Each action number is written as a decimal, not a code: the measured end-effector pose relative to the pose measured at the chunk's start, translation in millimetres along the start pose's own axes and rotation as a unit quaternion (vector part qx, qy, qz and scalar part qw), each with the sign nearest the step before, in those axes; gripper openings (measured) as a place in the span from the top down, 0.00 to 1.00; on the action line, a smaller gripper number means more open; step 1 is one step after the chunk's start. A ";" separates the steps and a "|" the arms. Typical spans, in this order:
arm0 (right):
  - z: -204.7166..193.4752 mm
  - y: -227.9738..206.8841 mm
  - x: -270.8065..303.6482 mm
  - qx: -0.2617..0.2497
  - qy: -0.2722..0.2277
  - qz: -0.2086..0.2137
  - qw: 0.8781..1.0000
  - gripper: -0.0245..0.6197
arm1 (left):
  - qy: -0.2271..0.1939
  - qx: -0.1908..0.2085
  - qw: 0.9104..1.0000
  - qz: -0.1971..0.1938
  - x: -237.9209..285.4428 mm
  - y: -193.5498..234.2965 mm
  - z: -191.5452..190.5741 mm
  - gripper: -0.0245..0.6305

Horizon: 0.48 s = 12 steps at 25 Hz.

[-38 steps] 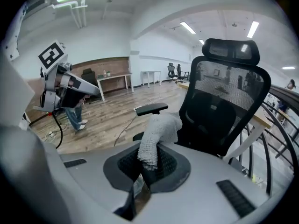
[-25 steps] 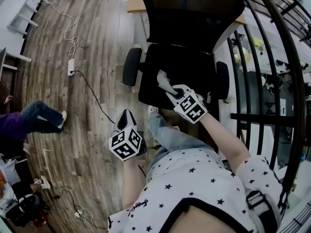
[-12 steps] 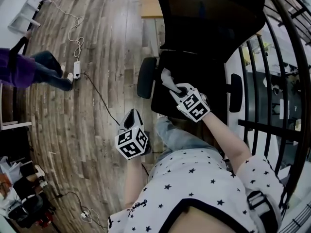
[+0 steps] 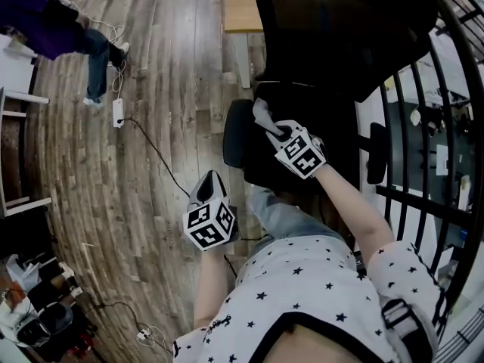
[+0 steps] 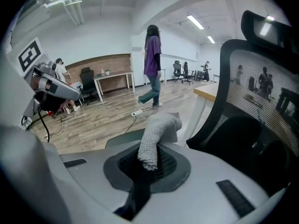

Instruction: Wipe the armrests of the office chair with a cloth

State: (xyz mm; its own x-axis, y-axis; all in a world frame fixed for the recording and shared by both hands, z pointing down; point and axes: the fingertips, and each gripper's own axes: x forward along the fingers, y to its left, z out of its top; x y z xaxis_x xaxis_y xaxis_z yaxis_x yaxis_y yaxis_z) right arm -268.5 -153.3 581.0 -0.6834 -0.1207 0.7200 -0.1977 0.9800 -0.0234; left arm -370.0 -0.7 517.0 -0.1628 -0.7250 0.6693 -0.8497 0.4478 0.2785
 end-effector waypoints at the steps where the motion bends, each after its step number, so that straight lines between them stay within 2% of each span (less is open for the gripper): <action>1: 0.3 -3.1 5.9 0.001 0.004 0.000 1.000 0.92 | 0.004 0.001 1.000 -0.003 3.4 1.0 0.4 0.96; 12: 10.2 -36.5 72.6 -0.005 0.041 -0.017 0.999 0.92 | 0.035 0.007 0.999 -0.019 42.3 18.5 6.9 0.96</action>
State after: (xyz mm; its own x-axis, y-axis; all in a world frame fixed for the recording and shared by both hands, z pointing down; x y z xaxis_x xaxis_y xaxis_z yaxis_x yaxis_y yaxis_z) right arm -318.1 -199.4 627.0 -0.6170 -0.1409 0.7742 -0.2127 0.9771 0.0083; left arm -396.1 -26.8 545.7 -0.0949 -0.7033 0.7045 -0.8619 0.4122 0.2954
